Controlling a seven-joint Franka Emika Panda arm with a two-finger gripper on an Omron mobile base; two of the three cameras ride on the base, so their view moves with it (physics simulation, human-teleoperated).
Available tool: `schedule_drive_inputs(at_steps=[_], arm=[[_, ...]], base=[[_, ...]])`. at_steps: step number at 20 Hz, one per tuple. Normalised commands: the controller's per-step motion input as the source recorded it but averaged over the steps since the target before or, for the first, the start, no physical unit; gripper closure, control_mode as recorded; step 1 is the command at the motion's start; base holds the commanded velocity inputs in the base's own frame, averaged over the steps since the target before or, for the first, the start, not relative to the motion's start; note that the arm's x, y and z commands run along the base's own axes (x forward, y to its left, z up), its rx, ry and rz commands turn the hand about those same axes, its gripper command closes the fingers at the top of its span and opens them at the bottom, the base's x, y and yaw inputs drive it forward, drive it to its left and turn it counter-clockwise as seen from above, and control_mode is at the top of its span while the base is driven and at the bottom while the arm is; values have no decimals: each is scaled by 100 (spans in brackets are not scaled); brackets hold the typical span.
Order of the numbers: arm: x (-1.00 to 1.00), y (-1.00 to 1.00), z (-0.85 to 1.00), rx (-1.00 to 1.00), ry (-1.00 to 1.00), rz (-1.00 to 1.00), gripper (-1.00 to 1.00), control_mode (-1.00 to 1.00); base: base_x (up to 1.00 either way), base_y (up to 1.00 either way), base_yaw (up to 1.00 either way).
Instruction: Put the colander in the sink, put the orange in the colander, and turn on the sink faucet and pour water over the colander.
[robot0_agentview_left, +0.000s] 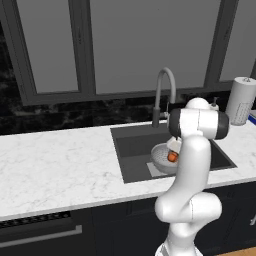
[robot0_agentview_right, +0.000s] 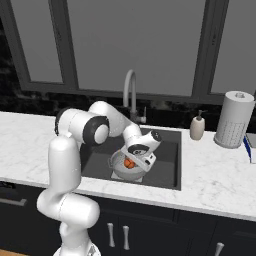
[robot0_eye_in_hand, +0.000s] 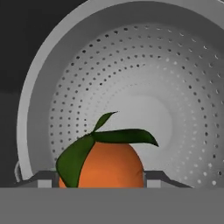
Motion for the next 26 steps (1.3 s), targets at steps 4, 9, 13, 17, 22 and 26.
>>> schedule_drive_inputs(at_steps=[4,9,13,17,22,26], arm=[[14,0,-34,0,-1,-2,100,-100],[7,1,-23,0,-4,-2,-100,-100],[0,0,-14,0,-3,-1,-100,-100],[0,0,-10,0,-4,-1,-100,-100],[0,0,6,0,-8,0,-100,-100],[-1,0,56,2,-10,0,-100,-100]], base=[[0,0,0],[0,0,0],[0,0,0],[0,0,0],[0,0,0],[0,0,0]])
